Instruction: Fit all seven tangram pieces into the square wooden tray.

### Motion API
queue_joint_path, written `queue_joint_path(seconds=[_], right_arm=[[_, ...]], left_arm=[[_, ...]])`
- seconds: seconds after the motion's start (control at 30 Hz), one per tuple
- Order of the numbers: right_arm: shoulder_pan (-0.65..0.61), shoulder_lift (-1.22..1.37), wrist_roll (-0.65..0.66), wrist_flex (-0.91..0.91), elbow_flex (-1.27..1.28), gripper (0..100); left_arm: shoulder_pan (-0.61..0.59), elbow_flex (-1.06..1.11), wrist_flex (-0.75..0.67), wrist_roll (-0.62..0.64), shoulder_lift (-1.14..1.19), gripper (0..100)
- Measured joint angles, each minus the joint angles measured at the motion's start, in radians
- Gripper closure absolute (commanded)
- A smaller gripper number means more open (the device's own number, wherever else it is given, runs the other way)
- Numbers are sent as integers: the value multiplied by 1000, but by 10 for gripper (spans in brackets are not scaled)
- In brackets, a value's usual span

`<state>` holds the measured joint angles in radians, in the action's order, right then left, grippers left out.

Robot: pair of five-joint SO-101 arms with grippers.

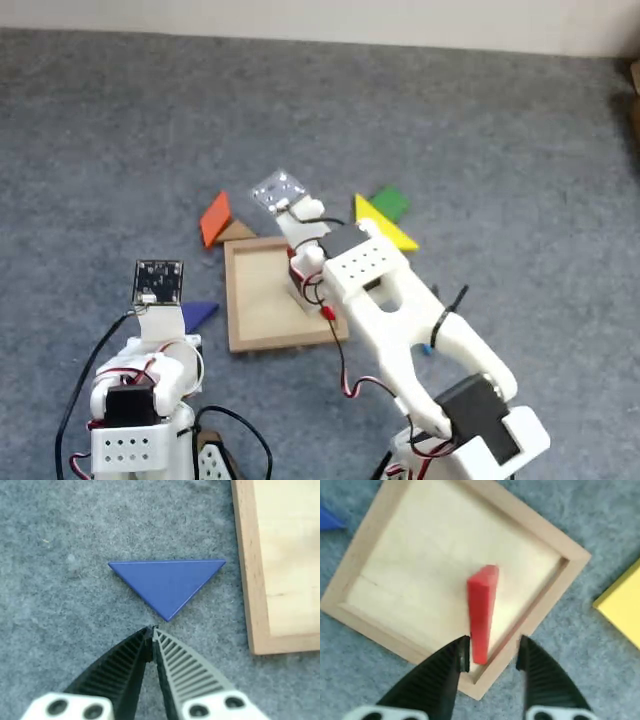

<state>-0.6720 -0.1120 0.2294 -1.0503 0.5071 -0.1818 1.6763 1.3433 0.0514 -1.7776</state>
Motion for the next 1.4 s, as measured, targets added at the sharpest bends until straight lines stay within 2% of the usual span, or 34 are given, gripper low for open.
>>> queue_joint_path(seconds=[0.27, 0.57, 0.8, 0.97, 1.03, 1.17, 1.4], right_arm=[[-6, 0, 2, 0, 0, 821], [-160, 0, 2, -49, 0, 821], [-169, 0, -2, -57, 0, 821], [-169, -71, -77, -46, 0, 827], [-169, -94, -141, -14, 0, 872], [-124, -98, -278, 66, -15, 996], [8, -78, -308, 54, -26, 993]], left_arm=[[0, 0, 0, 0, 0, 994], [0, 0, 0, 0, 0, 994], [0, 0, 0, 0, 0, 994], [0, 0, 0, 0, 0, 994], [0, 0, 0, 0, 0, 994], [0, 0, 0, 0, 0, 994], [0, 0, 0, 0, 0, 994]])
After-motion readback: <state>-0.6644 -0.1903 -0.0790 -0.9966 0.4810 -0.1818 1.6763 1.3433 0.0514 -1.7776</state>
